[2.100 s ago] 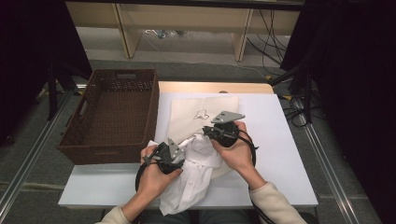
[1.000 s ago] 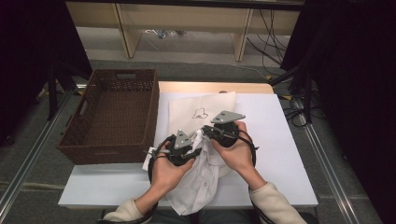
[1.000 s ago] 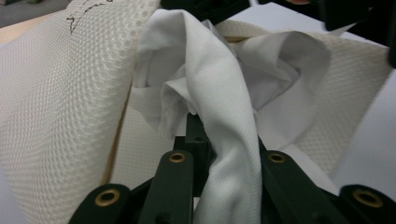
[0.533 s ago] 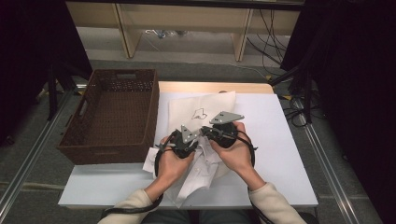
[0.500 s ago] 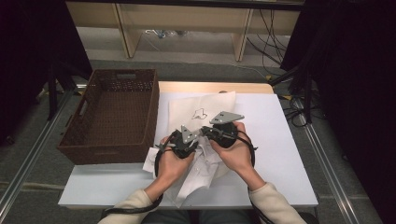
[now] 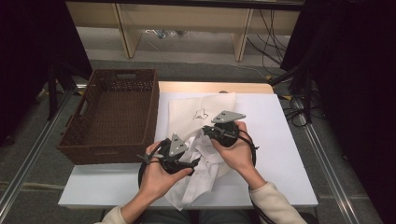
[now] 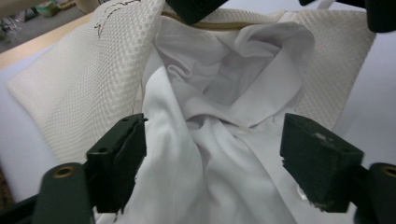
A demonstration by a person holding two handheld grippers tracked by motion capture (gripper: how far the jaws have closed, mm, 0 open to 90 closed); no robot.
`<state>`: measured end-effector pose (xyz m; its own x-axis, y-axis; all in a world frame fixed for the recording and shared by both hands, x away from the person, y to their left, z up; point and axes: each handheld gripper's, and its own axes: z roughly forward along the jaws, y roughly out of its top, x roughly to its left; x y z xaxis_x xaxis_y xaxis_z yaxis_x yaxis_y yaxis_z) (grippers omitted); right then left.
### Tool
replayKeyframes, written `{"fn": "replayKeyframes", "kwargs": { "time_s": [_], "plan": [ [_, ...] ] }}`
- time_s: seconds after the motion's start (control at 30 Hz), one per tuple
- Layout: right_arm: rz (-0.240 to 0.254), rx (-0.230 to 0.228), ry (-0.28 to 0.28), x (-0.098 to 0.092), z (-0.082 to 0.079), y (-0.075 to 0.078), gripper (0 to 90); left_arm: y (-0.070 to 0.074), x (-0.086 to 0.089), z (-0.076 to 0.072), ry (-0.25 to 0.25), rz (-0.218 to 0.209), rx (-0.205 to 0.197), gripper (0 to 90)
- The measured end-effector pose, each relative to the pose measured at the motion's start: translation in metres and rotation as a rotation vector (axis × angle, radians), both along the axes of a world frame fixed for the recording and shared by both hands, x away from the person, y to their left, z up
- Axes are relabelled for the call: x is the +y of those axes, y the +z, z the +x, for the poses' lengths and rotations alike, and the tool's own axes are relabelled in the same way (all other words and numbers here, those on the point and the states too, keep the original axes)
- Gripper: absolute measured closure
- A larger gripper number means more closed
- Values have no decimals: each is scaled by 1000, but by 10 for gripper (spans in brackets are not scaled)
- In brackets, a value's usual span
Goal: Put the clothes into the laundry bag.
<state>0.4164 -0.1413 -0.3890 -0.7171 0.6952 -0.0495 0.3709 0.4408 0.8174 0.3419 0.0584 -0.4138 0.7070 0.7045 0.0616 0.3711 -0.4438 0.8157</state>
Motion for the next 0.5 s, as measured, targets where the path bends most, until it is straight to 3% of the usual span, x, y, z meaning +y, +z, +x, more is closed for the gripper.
{"fn": "replayKeyframes", "kwargs": {
  "time_s": [0.03,0.13,0.23,0.27,0.3,0.33,0.4,0.5],
  "plan": [
    [0,1,-1,0,0,0,892,1,4,0,-17,34,-50,214],
    [4,1,-12,1,-1,0,891,-1,9,-7,-9,41,-20,177],
    [5,17,-14,0,-1,1,891,-6,14,-9,-4,57,-22,165],
    [5,12,-15,0,0,0,891,-8,15,-10,1,47,-13,165],
    [3,11,-21,0,-1,0,891,-7,17,-9,-7,69,-16,165],
    [-3,-10,-9,-1,1,1,891,-9,18,-11,2,58,6,165],
    [10,25,-23,0,-1,2,891,-10,20,-12,0,85,-5,167],
    [5,16,-18,-1,-1,2,891,-13,21,-12,21,85,-5,167]
  ]
}}
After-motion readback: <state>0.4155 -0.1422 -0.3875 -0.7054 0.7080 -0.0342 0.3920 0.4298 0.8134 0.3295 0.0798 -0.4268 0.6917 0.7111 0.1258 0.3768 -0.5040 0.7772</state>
